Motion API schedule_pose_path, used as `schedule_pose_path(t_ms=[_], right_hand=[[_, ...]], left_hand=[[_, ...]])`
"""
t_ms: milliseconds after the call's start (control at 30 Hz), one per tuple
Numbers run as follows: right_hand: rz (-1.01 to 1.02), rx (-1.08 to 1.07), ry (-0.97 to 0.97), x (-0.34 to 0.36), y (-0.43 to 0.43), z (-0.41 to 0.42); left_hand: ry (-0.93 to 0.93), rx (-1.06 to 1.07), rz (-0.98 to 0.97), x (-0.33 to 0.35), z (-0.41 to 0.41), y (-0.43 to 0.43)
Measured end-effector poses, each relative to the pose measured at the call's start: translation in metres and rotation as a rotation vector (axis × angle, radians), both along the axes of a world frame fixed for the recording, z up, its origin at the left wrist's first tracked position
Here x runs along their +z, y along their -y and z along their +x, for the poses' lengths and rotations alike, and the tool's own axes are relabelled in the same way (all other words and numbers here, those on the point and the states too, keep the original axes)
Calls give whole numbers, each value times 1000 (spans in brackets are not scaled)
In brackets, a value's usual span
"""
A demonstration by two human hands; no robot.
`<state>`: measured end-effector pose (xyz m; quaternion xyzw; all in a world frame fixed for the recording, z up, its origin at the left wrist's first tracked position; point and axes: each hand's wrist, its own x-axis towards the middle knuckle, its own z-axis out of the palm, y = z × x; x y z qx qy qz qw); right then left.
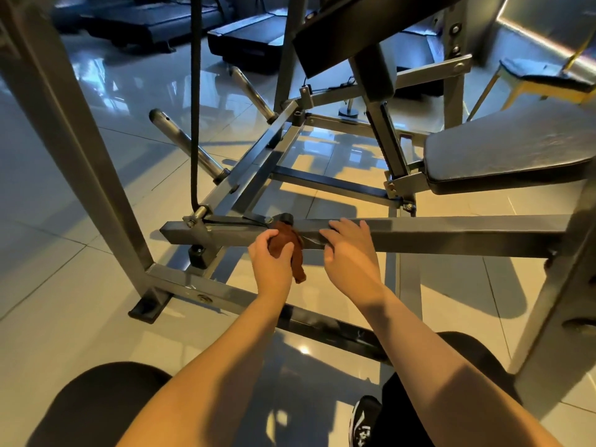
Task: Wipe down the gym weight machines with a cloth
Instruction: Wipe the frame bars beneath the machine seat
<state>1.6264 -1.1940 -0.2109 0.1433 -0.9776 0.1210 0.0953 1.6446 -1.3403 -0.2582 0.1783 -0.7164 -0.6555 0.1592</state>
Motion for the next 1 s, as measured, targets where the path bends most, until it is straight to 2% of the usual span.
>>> schedule_pose_path(t_ms=[67, 167, 267, 467, 633, 867, 1000], right_hand=[[17, 19, 3, -7, -3, 2], [-124, 28, 11, -8, -10, 10], [-239, 4, 31, -2, -13, 16], [-222, -18, 51, 1, -13, 21], [-170, -24, 66, -2, -17, 21], [-214, -34, 38, -1, -17, 21], [-222, -32, 42, -3, -16, 21]], left_hand=[[-12, -32, 24, -3, -2, -7], [-19, -152, -19, -3, 0, -22], [-111, -283, -67, -2, 2, -42], [-56, -153, -76, -9, -4, -29], [45, 30, 37, -16, -7, -18], [-142, -246, -79, -4, -3, -48], [-104, -207, -111, -7, -9, -34]])
